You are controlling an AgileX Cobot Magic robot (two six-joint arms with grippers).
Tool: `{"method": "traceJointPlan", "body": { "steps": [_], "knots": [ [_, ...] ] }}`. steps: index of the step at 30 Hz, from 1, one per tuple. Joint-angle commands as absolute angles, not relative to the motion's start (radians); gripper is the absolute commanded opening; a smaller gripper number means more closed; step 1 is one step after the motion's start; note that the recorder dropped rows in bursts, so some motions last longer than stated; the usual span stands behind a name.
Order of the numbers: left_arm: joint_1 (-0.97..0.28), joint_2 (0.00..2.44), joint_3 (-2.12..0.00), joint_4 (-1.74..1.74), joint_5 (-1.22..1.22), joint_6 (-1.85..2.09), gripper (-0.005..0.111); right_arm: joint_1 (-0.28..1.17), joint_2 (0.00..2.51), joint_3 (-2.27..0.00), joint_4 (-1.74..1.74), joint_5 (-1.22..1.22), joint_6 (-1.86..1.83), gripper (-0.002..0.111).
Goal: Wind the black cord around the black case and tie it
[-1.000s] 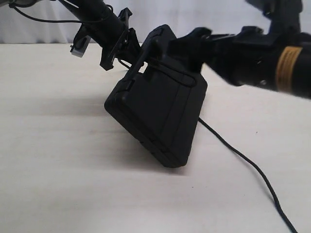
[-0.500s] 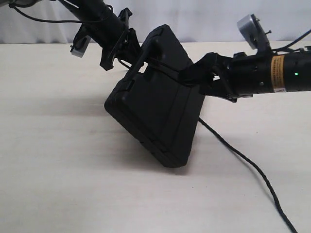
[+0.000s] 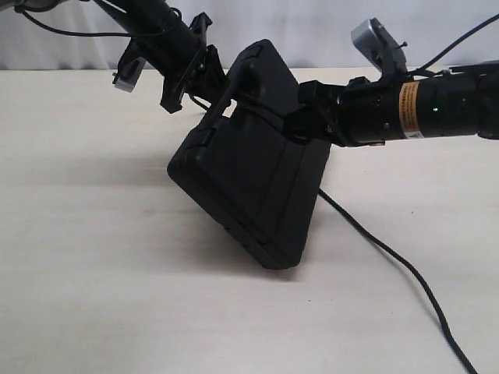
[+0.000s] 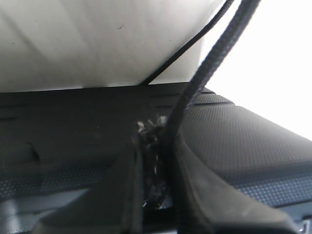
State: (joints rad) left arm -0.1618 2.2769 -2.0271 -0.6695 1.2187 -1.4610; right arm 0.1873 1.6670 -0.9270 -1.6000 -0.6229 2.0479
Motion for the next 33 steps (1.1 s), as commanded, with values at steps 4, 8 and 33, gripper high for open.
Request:
{"method": "traceJointPlan", "body": {
  "steps": [4, 8, 33],
  "knots": [
    [-0.163, 2.264, -2.026, -0.689, 1.221, -1.462, 0.0, 0.188, 1.667, -0.933, -1.594, -0.63, 2.034, 0.004],
    [-0.163, 2.264, -2.026, -0.689, 1.221, -1.462, 0.0, 0.188, 1.667, -0.933, -1.594, -0.63, 2.034, 0.004],
    [-0.163, 2.264, -2.026, -0.721, 1.221, -1.491, 0.035, 0.188, 1.667, -0.933, -1.594, -0.63, 2.034, 0.004]
  ]
}}
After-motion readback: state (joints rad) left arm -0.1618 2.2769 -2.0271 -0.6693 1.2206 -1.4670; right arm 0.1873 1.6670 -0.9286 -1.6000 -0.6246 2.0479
